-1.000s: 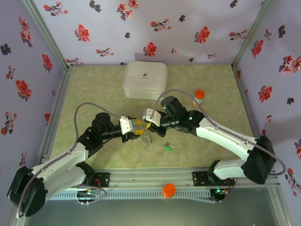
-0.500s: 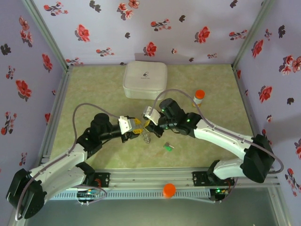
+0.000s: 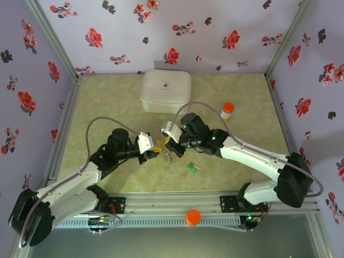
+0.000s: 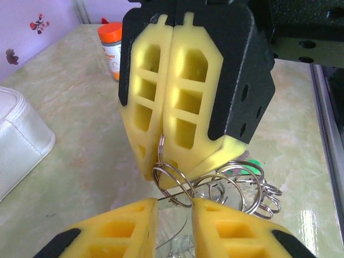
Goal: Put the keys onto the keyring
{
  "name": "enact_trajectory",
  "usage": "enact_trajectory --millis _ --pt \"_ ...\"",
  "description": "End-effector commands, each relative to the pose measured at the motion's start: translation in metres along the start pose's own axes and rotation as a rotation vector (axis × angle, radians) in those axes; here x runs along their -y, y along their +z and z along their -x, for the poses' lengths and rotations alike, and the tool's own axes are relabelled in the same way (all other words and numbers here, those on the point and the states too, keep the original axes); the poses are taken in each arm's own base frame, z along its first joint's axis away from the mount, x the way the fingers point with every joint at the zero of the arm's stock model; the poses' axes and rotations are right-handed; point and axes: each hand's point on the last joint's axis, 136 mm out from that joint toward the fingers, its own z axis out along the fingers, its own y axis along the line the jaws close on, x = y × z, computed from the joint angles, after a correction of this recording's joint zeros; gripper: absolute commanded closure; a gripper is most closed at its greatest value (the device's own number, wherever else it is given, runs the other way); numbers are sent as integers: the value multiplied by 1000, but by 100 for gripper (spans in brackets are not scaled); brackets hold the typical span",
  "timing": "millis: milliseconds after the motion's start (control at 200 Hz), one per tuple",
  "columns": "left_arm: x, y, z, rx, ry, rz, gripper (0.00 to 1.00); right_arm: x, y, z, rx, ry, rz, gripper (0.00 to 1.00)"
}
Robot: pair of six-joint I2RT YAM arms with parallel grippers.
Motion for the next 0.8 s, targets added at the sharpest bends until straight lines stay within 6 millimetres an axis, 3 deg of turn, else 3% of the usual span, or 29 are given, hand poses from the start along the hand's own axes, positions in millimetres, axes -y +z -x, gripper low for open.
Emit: enact_trajectory --millis 0,220,600,795 --pt "-8 0 10 9 20 33 76 -9 3 4 13 -35 23 100" --pt "-18 -2 12 5 41 92 87 -17 2 -2 -8 -78 52 100" --pt "-30 -3 17 8 74 153 82 -32 -1 0 -15 -117 131 100" --pt "-24 -3 20 13 147 140 78 -34 0 5 -9 -98 148 100"
